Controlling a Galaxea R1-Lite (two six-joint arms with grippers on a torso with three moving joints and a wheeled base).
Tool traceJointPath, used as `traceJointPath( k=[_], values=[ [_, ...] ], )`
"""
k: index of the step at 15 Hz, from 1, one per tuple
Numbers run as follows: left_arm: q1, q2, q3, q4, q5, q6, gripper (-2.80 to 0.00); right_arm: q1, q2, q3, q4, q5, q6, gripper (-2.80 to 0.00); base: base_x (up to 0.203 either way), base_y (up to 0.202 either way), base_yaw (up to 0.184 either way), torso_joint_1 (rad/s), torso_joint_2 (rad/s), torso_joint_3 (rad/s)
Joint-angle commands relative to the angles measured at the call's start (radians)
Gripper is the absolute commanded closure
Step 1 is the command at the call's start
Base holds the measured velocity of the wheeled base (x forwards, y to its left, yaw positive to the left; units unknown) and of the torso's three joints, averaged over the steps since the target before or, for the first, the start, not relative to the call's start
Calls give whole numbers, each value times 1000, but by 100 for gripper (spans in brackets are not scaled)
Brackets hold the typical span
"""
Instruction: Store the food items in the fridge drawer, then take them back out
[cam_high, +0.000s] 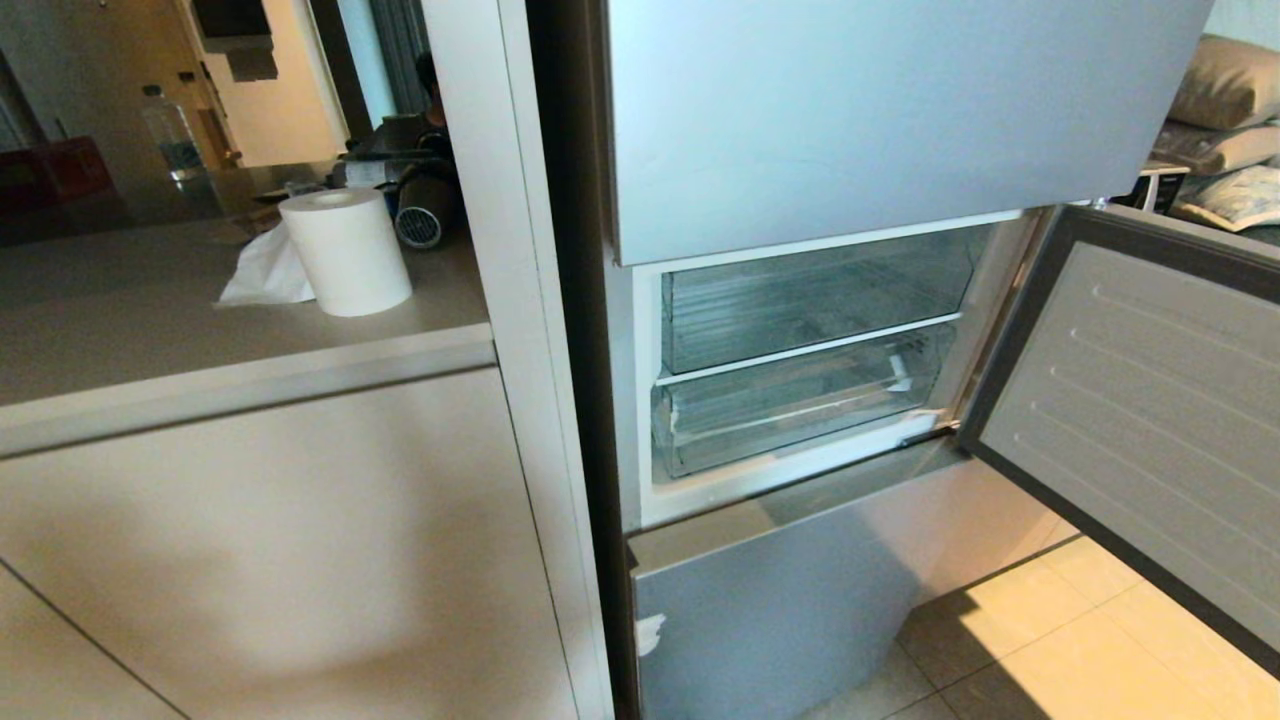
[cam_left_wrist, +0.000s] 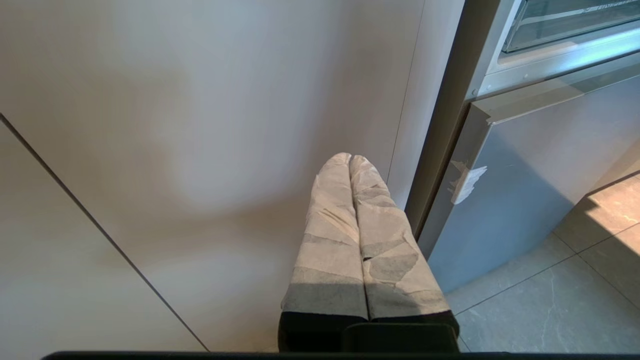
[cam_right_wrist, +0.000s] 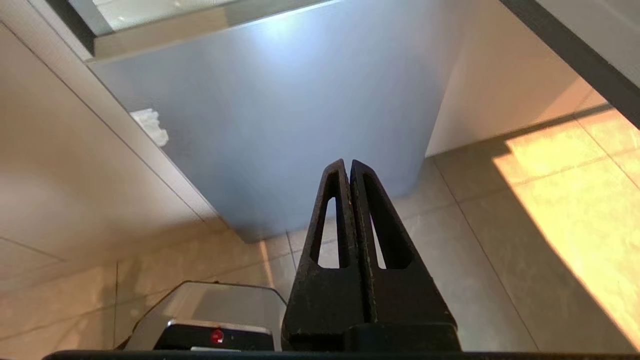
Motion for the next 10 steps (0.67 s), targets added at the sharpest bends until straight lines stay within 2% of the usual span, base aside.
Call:
traceJointPath(
  k=[1,4,6,8,10],
  values=[
    [0,0,0,1,1,0,0,15,-19,2,-2,-1,-12,0,0,0,0,0,0,0],
    [0,0,0,1,1,0,0,8,-20,2,4,-10,0,0,0,0,0,0,0,0],
    [0,0,0,1,-1,0,0,-59,-27,3,2,-21,-13,0,0,0,0,0,0,0],
    [0,0,0,1,1,0,0,-117,-79,3,-11,19,-86,0,0,0,0,0,0,0],
    [0,0,0,1,1,0,0,-119,-201,3,8,18,-119,0,0,0,0,0,0,0]
  ],
)
